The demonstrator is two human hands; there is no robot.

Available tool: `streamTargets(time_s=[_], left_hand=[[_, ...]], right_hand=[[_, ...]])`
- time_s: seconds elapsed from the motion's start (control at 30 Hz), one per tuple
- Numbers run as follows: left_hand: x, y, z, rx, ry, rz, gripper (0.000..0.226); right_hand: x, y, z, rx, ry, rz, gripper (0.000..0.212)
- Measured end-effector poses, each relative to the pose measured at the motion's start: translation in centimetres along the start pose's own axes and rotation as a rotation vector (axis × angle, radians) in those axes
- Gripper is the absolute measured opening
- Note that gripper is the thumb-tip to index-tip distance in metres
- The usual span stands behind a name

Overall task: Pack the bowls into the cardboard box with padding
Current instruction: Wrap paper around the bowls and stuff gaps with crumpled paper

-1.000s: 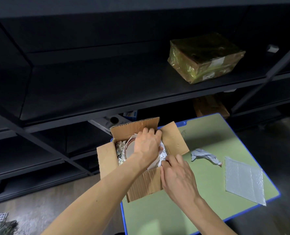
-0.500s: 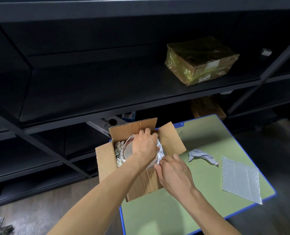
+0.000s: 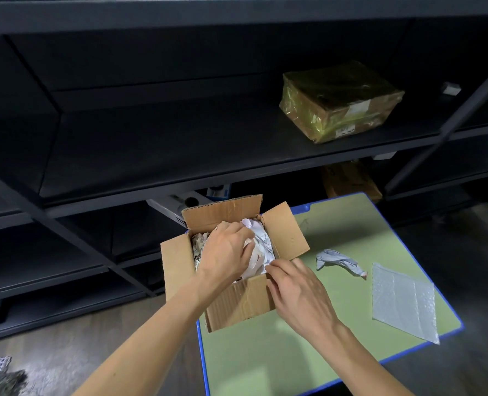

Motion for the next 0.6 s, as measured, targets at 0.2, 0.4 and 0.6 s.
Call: streamTargets(time_s=[0.2,0.4,0.6], left_hand=[[-1.9,-0.8,2.4,-0.121,-0.014,0.054,0.019],[-3.3,0.4,3.5,-0.066,-0.09,0.091,0.021],[-3.0,0.2,0.5,-0.082,-0.095,-0.134,0.035]], right_hand=[[-0.4,-1.0,0.1,0.001,-0.008,-0.102,0.017],[-2.0,-1.7,0.1,0.011,-0.045,-0.154,0.014],[-3.5,-2.9,0.2,-0.003,-0.134,-0.182,0.012]])
Point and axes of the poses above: each hand's wrist, its own z-axis away from the middle knuckle, its own y-axis out of the palm, x = y × z, the point moved 7 cm from there along -z, towards the middle knuckle, and after that the axes turned 1 degree about x, right-handed, at the moved point
